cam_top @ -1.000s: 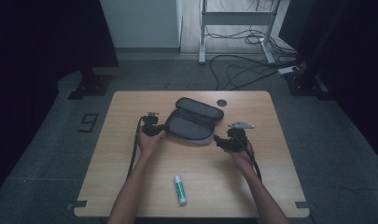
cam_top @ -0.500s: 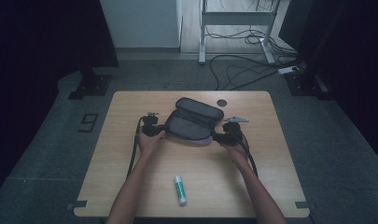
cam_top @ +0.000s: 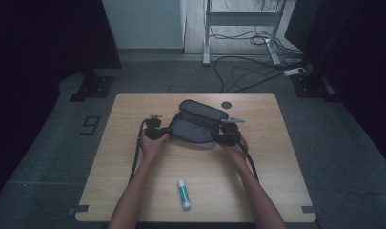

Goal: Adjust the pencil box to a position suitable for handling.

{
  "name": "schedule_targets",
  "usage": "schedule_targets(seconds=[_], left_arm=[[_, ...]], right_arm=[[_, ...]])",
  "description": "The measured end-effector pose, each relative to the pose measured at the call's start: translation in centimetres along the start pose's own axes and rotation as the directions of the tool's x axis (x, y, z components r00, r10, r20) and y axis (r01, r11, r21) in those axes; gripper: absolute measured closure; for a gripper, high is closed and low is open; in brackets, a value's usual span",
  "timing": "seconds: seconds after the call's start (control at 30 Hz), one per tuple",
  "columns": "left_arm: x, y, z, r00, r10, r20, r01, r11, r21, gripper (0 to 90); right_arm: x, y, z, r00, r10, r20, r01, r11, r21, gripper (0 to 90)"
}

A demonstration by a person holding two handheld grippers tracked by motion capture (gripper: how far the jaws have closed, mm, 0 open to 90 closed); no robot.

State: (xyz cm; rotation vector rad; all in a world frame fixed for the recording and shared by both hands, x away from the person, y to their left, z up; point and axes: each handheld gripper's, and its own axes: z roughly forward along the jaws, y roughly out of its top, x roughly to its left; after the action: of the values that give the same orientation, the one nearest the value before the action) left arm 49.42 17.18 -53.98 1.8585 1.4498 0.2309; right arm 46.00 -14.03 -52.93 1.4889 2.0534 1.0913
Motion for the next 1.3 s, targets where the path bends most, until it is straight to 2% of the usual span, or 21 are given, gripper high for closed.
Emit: schedule_targets(seconds=[0.13,0.33,0.53,0.9,1.0,1.13,1.3], left_arm=[[0.1,0.0,0.0,1.0000,-0.005,0.005,0.005,1.0000,-0.001,63.8],[0.0,-0.1,0.0,1.0000,-0.001,0.004,0.001,1.0000,-0.002,63.8],[0.0,0.0,0.0,1.0000,0.000,0.000,0.000,1.0000,-0.002,63.3],[0.1,0.5,0.2,0.9999,-0.009,-0.009,0.009,1.0000,0.000,57.7],[0.1,0.5,0.3,1.0000,-0.001,-0.007,0.001,1.0000,0.003,62.1],[-0.3,0.6,0.3,0.9990,0.027,-0.037,-0.026,0.9995,0.020,68.5],[-0.3,0.7,0.3,0.9987,0.027,-0.043,-0.026,0.9993,0.028,73.2]], right_arm=[[0.1,0.0,0.5,0.9998,0.015,0.008,-0.016,1.000,0.008,41.3],[0.2,-0.2,1.1,0.9997,0.003,0.025,-0.004,0.999,0.035,47.6],[-0.1,-0.4,1.7,0.9998,0.022,0.002,-0.022,0.998,0.058,53.6],[0.3,-0.4,1.9,0.9997,-0.006,0.025,0.005,0.999,0.054,59.7],[0.3,-0.4,1.9,0.9993,-0.009,0.038,0.007,0.999,0.050,64.5],[0.1,-0.4,1.8,0.9989,-0.016,0.044,0.014,0.999,0.046,71.6],[0.0,-0.3,1.8,0.9984,-0.022,0.052,0.020,0.999,0.048,78.0]])
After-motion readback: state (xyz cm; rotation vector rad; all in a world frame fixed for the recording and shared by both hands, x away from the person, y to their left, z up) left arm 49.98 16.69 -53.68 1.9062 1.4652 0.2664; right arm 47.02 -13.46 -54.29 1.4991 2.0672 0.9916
